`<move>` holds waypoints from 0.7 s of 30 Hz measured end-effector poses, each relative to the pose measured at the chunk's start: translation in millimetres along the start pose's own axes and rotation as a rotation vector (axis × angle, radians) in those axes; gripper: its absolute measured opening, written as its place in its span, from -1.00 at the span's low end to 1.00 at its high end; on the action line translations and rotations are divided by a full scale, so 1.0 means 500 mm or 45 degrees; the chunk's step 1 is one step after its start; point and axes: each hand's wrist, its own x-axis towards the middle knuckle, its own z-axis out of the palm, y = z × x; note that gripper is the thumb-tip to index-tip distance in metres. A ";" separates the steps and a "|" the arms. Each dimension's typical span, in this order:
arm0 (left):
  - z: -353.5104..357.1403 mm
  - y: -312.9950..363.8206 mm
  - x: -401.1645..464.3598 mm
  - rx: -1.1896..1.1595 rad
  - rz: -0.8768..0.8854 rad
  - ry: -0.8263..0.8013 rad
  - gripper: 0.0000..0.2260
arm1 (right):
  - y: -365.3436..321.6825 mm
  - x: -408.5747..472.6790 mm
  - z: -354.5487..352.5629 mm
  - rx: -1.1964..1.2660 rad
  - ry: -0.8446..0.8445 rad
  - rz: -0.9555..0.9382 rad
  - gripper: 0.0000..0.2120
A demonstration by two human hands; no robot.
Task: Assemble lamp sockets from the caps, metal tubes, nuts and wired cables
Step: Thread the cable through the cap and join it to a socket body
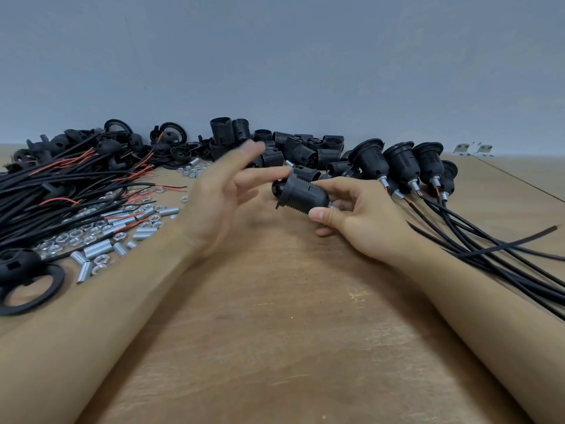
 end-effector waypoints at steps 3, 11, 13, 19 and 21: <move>-0.018 0.016 0.003 -0.186 0.066 0.162 -0.55 | -0.003 0.000 -0.003 -0.012 -0.020 -0.010 -0.68; -0.011 0.013 -0.002 -0.191 0.123 0.171 -0.51 | -0.006 -0.002 0.000 -0.002 -0.037 0.001 -0.66; -0.017 0.012 0.003 -0.081 0.116 0.236 -0.53 | -0.006 -0.001 -0.002 0.009 -0.042 -0.006 -0.65; 0.013 -0.005 -0.006 0.107 0.087 -0.063 -0.50 | -0.001 -0.002 0.004 -0.017 -0.051 0.019 -0.64; -0.003 0.007 -0.004 -0.046 0.165 0.136 -0.56 | -0.004 -0.002 0.002 -0.027 -0.043 0.017 -0.65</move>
